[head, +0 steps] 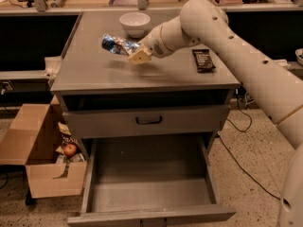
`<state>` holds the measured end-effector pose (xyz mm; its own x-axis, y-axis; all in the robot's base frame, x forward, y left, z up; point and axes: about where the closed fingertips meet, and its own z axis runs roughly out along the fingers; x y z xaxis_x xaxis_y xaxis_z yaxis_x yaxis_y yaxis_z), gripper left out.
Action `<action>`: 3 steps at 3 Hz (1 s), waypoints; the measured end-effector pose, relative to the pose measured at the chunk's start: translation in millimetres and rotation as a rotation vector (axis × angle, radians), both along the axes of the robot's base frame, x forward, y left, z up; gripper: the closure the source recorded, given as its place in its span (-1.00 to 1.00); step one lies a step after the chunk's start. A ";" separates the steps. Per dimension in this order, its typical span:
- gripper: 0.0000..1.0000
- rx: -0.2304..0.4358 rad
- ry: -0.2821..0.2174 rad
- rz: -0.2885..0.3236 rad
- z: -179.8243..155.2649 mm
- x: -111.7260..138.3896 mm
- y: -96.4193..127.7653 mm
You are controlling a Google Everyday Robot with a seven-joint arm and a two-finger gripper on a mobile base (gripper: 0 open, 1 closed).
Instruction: Pick redbull can from middle drawer and place on counter
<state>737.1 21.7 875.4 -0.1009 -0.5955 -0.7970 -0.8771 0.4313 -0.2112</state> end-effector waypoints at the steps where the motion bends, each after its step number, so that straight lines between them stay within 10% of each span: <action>1: 0.23 0.000 0.000 0.000 0.0 0.0 0.0; 3: -0.70 0.000 0.000 0.000 -0.1 0.0 0.1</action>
Offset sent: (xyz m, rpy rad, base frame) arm 0.0000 0.0000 0.0000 0.0000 0.0000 0.0000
